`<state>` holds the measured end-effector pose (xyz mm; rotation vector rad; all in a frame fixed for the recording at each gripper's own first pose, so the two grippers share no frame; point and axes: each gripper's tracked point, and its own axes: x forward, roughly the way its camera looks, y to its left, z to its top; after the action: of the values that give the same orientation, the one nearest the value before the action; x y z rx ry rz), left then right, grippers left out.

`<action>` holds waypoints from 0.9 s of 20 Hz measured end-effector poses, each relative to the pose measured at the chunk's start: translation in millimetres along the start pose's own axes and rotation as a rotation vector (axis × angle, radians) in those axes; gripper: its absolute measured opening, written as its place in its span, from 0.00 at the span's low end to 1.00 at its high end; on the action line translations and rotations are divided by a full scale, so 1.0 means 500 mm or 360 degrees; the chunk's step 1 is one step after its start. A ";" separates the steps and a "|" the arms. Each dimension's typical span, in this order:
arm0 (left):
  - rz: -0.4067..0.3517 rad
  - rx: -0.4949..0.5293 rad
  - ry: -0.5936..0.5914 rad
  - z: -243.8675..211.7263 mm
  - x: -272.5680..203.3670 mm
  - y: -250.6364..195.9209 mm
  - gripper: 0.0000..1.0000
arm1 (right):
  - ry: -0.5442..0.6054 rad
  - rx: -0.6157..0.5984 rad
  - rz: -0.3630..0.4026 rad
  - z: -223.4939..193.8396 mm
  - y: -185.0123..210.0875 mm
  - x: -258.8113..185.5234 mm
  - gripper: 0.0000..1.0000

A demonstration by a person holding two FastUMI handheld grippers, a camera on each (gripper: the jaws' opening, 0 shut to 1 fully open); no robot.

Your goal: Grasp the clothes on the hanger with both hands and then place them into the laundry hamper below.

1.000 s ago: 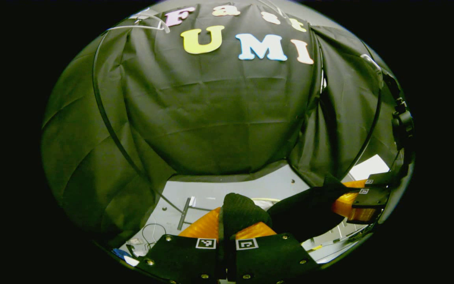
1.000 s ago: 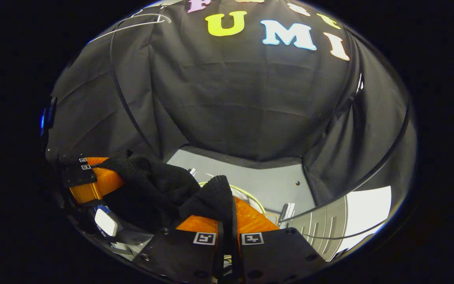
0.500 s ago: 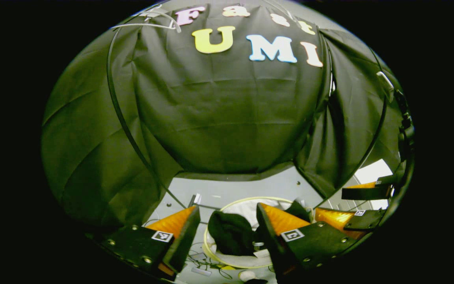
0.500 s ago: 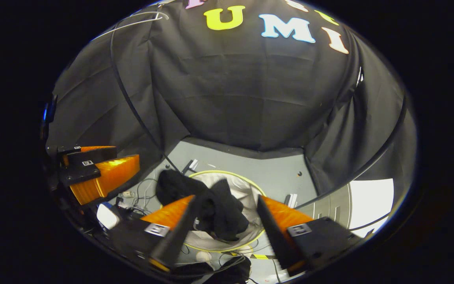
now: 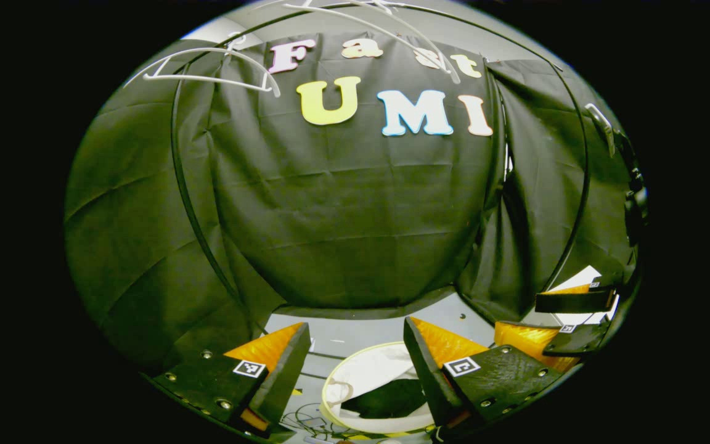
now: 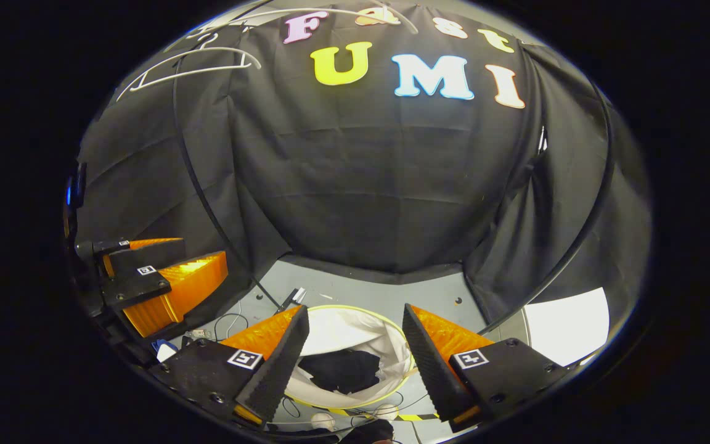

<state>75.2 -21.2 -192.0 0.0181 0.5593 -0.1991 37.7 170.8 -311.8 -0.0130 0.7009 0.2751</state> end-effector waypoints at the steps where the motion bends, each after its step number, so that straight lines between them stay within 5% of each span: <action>1: -0.0005 0.0007 -0.0029 0.018 -0.010 -0.001 0.89 | -0.0038 0.0008 -0.0011 0.019 -0.005 -0.014 0.96; 12: 0.0004 -0.0030 -0.0474 0.308 -0.179 -0.044 0.89 | -0.0515 -0.0008 -0.0132 0.241 -0.133 -0.222 0.93; 13: 0.0000 -0.0031 -0.0507 0.337 -0.197 -0.055 0.89 | -0.0545 -0.0002 -0.0132 0.249 -0.142 -0.244 1.00; 14: -0.0007 -0.0033 -0.0540 0.356 -0.212 -0.067 0.89 | -0.0580 -0.0003 -0.0135 0.262 -0.148 -0.267 0.93; 18: -0.0049 -0.0048 -0.0640 0.448 -0.281 -0.096 0.89 | -0.0716 -0.0045 -0.0197 0.320 -0.194 -0.358 0.93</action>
<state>67.0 -58.4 74.0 -0.0591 0.1620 -0.2174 33.3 50.2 -82.9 -0.0206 0.2474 0.1601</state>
